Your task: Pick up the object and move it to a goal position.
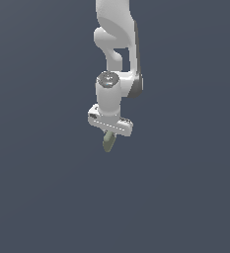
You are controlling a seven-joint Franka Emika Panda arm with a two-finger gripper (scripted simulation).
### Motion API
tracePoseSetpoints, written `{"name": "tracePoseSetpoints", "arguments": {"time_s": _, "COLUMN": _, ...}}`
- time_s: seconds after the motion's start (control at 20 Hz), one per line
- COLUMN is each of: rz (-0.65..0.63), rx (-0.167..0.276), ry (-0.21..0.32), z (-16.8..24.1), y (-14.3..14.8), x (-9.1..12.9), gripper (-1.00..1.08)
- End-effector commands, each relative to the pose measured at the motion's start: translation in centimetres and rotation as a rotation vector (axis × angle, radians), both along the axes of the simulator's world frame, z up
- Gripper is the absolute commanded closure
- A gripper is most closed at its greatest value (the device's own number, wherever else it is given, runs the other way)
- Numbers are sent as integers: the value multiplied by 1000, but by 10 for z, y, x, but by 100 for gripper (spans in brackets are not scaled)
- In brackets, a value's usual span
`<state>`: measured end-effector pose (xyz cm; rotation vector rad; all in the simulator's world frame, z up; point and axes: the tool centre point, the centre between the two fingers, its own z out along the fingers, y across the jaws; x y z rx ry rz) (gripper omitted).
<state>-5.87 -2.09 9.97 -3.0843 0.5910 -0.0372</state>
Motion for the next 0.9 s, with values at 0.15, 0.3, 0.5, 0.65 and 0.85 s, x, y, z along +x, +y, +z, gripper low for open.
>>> {"name": "tracePoseSetpoints", "arguments": {"time_s": 0.15, "rz": -16, "rx": -8, "ry": -61, "z": 11, "y": 15, "x": 14, "gripper": 108}}
{"name": "tracePoseSetpoints", "arguments": {"time_s": 0.3, "rz": -29, "rx": -14, "ry": -108, "z": 20, "y": 26, "x": 25, "gripper": 108}}
{"name": "tracePoseSetpoints", "arguments": {"time_s": 0.5, "rz": -48, "rx": -24, "ry": -180, "z": 34, "y": 43, "x": 42, "gripper": 108}}
{"name": "tracePoseSetpoints", "arguments": {"time_s": 0.65, "rz": -64, "rx": -32, "ry": -239, "z": 46, "y": 56, "x": 54, "gripper": 108}}
{"name": "tracePoseSetpoints", "arguments": {"time_s": 0.85, "rz": -84, "rx": -43, "ry": -311, "z": 62, "y": 72, "x": 69, "gripper": 108}}
